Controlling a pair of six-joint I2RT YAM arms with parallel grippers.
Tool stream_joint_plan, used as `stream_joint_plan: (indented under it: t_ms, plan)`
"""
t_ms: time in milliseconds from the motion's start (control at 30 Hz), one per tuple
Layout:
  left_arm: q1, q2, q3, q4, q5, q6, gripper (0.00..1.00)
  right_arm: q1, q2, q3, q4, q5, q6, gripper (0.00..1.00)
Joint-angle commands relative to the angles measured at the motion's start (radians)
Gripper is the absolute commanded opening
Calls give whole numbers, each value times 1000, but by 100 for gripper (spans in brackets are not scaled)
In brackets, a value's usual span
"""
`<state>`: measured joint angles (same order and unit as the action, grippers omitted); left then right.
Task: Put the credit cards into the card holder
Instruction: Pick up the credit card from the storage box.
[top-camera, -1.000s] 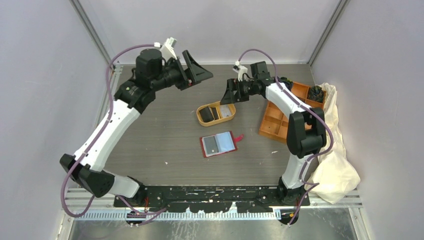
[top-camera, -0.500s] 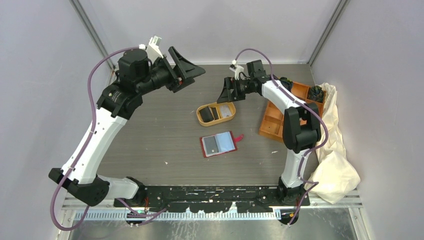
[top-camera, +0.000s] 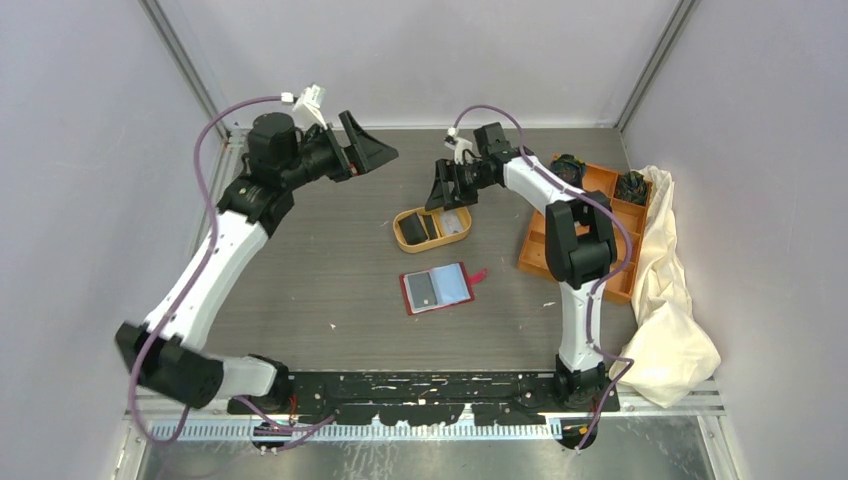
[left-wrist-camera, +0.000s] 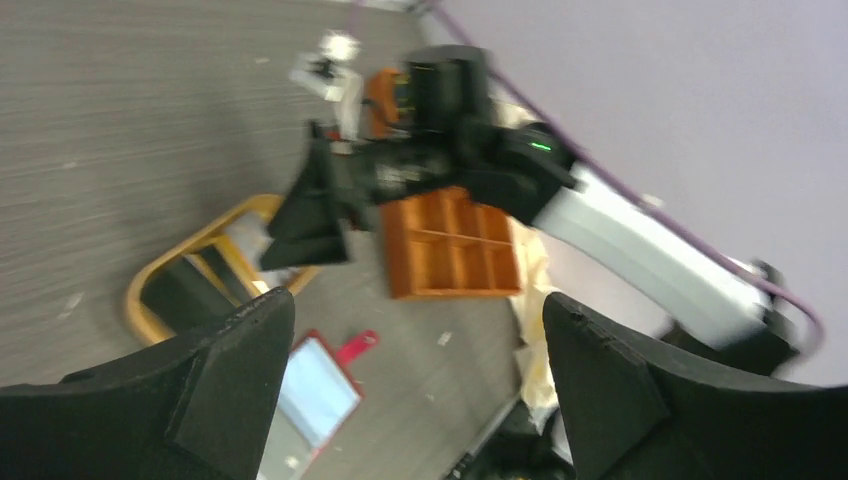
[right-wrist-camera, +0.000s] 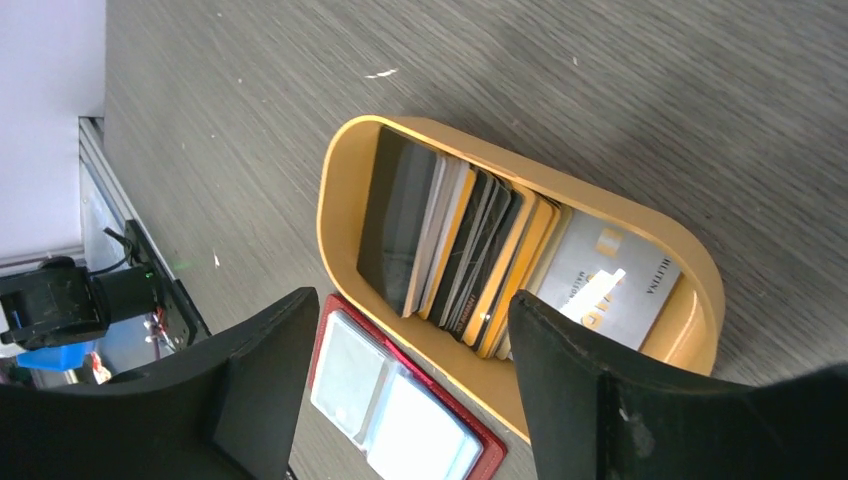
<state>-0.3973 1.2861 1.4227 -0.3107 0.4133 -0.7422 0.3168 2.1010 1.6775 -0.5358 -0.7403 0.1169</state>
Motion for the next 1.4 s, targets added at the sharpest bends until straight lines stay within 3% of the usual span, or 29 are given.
stream_joint_plan:
  t_ms: [0,67,133,267,400,500,833,1367]
  plan:
    - [159,193,-125,275,199,-27,84,-1,31,70,-34,37,19,73]
    - [203,294,-106,266,257,-63,75,0,44,77,-41,47,17,71]
    - [229,371,-58,158,262,-47,71,1,53,76,-44,56,15,69]
    - [229,421,-36,41,165,27,63,11,78,79,-52,80,14,67]
    - [203,454,26,-97,69,132,45,27,99,84,-65,107,6,65]
    - [160,493,105,-245,-32,236,43,34,111,80,-66,113,7,65]
    - [78,591,208,-420,-177,333,43,55,142,80,-59,96,22,64]
    - [48,703,263,-485,-73,348,33,28,116,2,116,-124,228,58]
